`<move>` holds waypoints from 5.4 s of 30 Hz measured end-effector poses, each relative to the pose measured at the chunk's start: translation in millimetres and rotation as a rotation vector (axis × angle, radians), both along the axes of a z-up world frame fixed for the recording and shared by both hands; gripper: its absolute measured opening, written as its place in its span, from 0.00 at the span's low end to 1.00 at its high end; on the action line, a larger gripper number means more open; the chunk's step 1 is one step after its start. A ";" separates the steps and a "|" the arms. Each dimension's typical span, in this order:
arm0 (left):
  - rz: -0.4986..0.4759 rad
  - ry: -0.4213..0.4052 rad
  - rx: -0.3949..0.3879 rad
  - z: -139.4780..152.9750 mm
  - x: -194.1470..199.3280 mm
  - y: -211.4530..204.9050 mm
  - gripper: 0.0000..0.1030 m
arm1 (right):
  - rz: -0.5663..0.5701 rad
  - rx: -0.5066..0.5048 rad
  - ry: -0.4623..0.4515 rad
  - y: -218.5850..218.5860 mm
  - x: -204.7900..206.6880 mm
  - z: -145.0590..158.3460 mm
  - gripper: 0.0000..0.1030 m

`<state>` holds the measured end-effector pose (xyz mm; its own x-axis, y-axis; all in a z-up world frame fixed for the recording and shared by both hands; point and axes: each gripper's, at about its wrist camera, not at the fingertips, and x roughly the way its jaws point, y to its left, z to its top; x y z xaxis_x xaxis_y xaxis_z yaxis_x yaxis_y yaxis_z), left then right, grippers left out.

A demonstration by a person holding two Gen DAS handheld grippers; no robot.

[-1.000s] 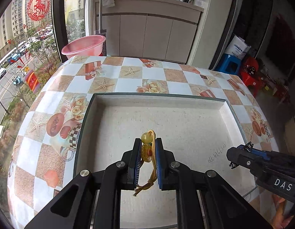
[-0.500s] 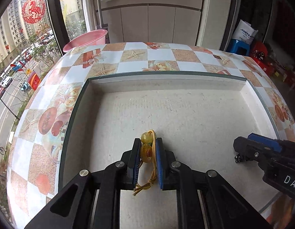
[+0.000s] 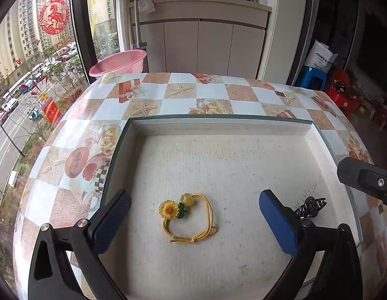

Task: Organize jewelry
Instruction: 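Carry both items into the tray and open both tools to release them, then withdraw both tools from the tray back toward the remaining jewelry, then grasp the silver barrette with the left tool while the right tool grasps the green bangle, then carry the barrette and bangle into the tray and open both tools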

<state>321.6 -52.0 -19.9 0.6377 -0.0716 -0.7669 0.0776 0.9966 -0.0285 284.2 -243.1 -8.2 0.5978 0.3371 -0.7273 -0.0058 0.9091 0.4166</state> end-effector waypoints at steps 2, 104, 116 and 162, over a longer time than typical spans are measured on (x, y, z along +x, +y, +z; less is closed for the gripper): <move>-0.001 -0.037 -0.004 9.9 -8.2 0.1 1.00 | -0.011 0.002 -0.010 -4.8 -7.4 5.5 0.78; -0.135 0.021 -0.053 -14.5 -218.6 62.5 0.30 | 0.237 -0.359 0.078 80.2 -279.2 -53.3 0.07; -0.129 -0.033 -0.123 14.2 -224.3 73.8 0.30 | 0.159 -0.249 0.037 45.7 -267.6 -26.3 0.07; -0.090 -0.019 -0.077 31.9 -19.3 16.3 0.30 | 0.069 -0.241 0.012 26.7 10.1 13.5 0.07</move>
